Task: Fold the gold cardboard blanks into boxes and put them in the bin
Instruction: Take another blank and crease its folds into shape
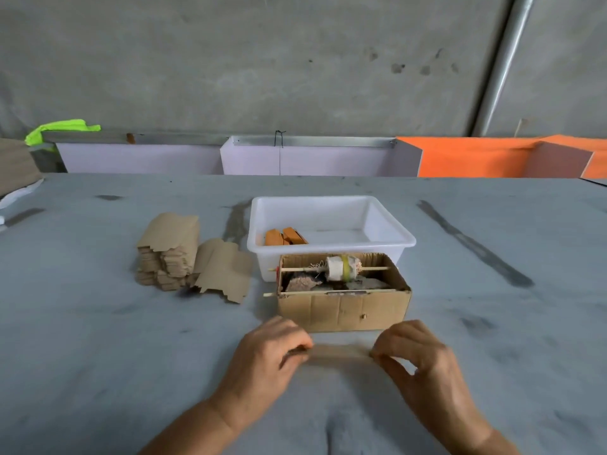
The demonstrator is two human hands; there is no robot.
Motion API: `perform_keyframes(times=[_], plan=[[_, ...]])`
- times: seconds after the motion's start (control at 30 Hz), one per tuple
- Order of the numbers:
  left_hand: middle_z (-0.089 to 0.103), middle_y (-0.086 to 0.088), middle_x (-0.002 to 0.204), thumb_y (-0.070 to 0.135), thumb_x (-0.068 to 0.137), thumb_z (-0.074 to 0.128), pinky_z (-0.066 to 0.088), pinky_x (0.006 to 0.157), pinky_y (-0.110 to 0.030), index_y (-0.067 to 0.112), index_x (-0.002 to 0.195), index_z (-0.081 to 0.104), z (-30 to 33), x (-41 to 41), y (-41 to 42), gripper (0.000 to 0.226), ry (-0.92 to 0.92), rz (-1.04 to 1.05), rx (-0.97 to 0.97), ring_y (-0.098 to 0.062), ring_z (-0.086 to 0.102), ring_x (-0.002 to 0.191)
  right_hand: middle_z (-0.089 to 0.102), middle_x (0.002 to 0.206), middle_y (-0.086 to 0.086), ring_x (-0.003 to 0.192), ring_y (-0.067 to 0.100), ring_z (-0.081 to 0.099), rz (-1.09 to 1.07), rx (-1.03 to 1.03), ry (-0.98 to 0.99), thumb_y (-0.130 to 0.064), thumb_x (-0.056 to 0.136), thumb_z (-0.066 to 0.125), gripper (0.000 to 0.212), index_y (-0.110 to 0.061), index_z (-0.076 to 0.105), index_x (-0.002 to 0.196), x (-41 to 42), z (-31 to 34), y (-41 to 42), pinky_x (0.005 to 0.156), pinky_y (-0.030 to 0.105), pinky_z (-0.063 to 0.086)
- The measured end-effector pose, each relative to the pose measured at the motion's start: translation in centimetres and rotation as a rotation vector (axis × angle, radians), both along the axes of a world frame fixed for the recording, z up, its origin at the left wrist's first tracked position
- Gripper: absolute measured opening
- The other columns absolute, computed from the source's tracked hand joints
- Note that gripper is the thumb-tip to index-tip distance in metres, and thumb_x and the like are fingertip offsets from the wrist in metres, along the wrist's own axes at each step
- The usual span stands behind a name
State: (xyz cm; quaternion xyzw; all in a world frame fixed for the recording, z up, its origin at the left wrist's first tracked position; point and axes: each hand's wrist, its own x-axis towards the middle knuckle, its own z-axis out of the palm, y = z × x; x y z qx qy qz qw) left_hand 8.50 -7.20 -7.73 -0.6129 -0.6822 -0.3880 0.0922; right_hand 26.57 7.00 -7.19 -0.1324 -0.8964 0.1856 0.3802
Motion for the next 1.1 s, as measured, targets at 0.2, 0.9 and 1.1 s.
perform_keyframes(times=[0.2, 0.9, 1.1], plan=[[0.059, 0.007, 0.074, 0.027, 0.074, 0.071, 0.045, 0.067, -0.024, 0.018, 0.068, 0.068, -1.2, 0.6, -0.2, 0.012, 0.054, -0.056, -0.163, -0.009, 0.054, 0.074, 0.063, 0.073, -0.013, 0.078, 0.005, 0.051, 0.068, 0.067, -0.193, -0.018, 0.065, 0.077, 0.009, -0.024, 0.071, 0.068, 1.1, -1.9, 0.1, 0.063, 0.021, 0.046], [0.050, 0.015, 0.100, 0.031, 0.069, 0.080, 0.035, 0.096, -0.029, 0.025, 0.064, 0.071, -1.5, 2.7, 1.0, 0.012, -0.417, 0.446, -0.377, -0.012, 0.041, 0.106, 0.064, 0.078, 0.003, 0.072, 0.014, 0.054, -0.362, -0.439, -0.514, -0.028, 0.074, 0.076, 0.014, -0.014, 0.073, 0.074, -1.0, -0.8, 0.4, 0.056, 0.024, 0.042], [0.046, 0.020, 0.098, 0.039, 0.065, 0.082, 0.033, 0.095, -0.030, 0.029, 0.055, 0.065, -1.3, 2.7, 1.2, 0.022, -0.437, 0.525, -0.459, -0.012, 0.039, 0.107, 0.062, 0.066, 0.001, 0.060, 0.010, 0.051, -0.401, -0.626, -0.541, -0.023, 0.065, 0.084, 0.018, -0.015, 0.068, 0.059, -1.7, -0.3, 0.9, 0.050, 0.021, 0.041]])
